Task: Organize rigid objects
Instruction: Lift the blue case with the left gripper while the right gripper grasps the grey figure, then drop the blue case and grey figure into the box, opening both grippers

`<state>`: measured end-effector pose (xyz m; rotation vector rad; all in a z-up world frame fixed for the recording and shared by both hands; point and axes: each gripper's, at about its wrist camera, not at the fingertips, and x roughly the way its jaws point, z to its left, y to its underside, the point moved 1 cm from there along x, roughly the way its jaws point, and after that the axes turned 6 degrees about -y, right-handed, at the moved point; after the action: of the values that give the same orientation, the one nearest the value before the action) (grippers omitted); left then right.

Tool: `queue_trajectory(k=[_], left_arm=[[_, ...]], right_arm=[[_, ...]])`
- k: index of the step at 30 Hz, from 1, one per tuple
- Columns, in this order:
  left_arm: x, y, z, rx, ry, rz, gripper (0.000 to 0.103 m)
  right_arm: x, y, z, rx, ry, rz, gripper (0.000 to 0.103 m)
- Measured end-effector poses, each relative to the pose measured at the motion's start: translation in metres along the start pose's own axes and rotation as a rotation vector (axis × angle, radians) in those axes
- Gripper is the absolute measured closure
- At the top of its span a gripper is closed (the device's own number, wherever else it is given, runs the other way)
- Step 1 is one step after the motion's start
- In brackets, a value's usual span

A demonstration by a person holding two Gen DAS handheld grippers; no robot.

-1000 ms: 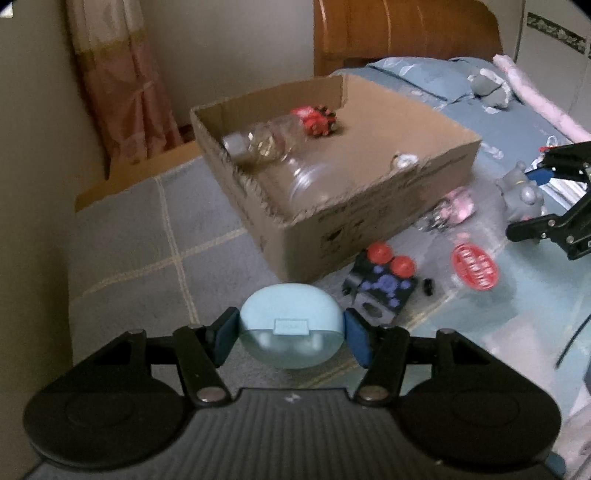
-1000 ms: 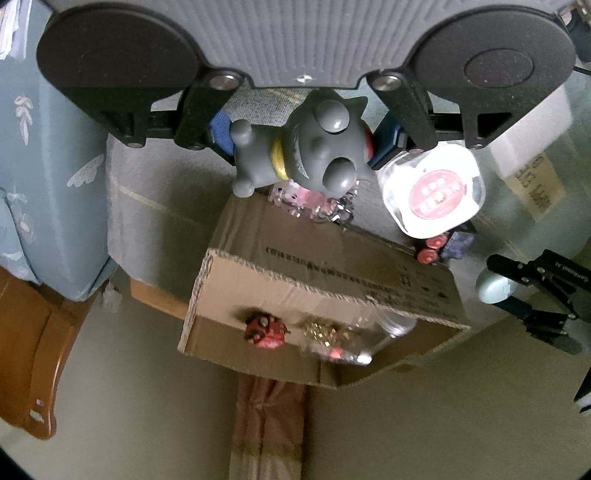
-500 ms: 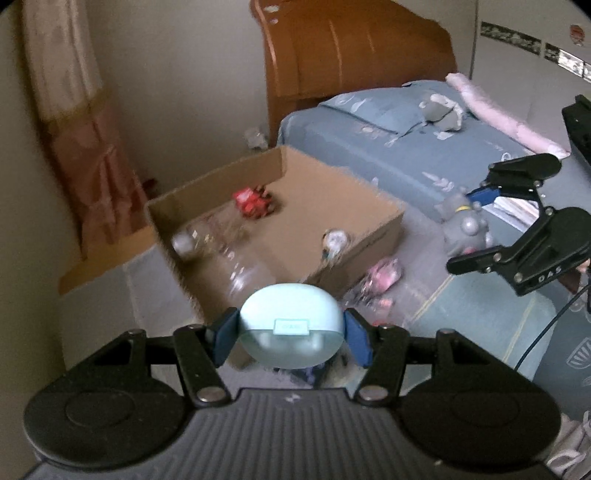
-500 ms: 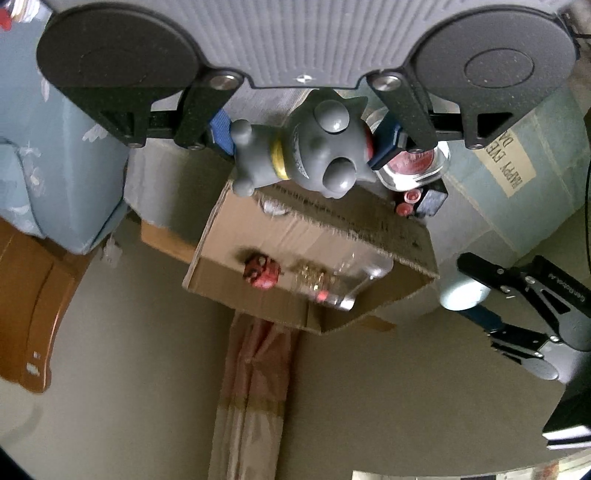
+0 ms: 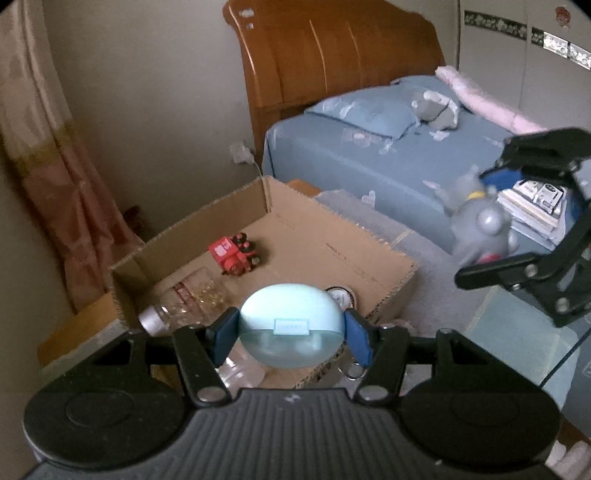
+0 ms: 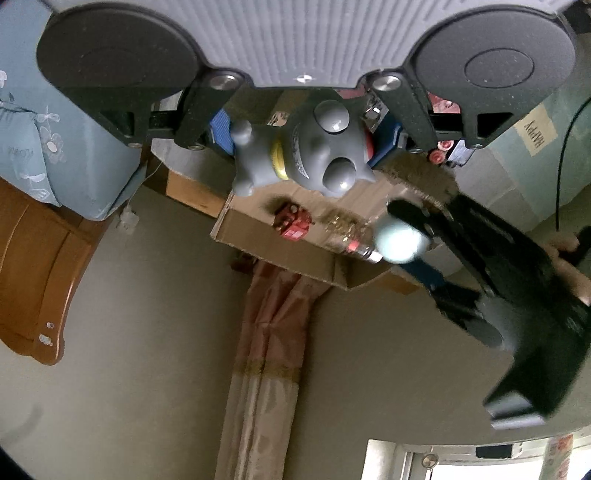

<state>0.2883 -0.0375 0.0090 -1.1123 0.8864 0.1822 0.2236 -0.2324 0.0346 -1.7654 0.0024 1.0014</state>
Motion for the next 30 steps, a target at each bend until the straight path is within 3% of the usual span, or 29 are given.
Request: queue_trajectory(k=[7, 11, 16, 30], left_arm=[[0.018, 0.005, 0.0, -0.009, -0.003, 0.025, 0.042], [0.011, 0.005, 0.004, -0.025, -0.06, 0.002, 0.02], [-0.013, 0.016, 0.01, -0.044, -0.095, -0.022, 0.007], [-0.067, 0.075, 0.027, -0.218, -0.213, -0.063, 0.005]], right_arm=[[0.011, -0.005, -0.009, 0.001, -0.004, 0.01, 0.025], [0.017, -0.009, -0.012, 0.008, -0.004, 0.02, 0.025], [0.025, -0.015, -0.013, 0.015, -0.01, 0.033, 0.025], [0.074, -0.059, -0.01, 0.057, -0.04, 0.087, 0.025]])
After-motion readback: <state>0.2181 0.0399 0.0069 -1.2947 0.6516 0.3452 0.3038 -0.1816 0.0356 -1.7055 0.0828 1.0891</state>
